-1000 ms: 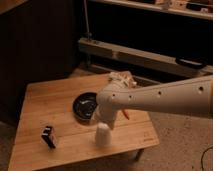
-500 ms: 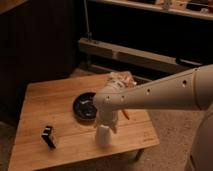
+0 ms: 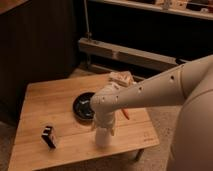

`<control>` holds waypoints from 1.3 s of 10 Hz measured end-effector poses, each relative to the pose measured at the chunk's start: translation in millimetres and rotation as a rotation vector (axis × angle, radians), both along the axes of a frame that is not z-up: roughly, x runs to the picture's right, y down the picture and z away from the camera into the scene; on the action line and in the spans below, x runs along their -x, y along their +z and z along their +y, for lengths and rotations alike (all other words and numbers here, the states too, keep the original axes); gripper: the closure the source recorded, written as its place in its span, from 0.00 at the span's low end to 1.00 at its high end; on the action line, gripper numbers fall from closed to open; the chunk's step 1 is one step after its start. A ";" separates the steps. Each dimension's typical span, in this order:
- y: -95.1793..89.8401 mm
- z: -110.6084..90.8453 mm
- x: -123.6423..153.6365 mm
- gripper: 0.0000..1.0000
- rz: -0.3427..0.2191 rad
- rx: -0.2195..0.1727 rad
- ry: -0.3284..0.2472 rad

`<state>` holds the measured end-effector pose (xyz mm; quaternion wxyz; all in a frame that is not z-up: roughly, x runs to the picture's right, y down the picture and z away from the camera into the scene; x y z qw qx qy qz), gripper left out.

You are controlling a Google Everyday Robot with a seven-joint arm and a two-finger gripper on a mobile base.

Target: Place the ceramic cup over the eraser

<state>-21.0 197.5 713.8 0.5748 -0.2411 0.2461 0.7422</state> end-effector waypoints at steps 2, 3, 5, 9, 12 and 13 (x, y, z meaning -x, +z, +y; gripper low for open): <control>6.2 1.0 6.4 0.35 0.008 0.007 -0.026; 8.9 2.5 5.6 0.35 0.019 0.015 -0.030; 11.8 5.8 6.0 0.40 0.026 0.029 -0.033; 23.3 6.1 4.3 0.82 0.016 0.050 -0.024; 32.7 0.1 4.3 1.00 -0.014 0.045 -0.021; 32.6 0.4 2.1 1.00 -0.012 0.045 -0.021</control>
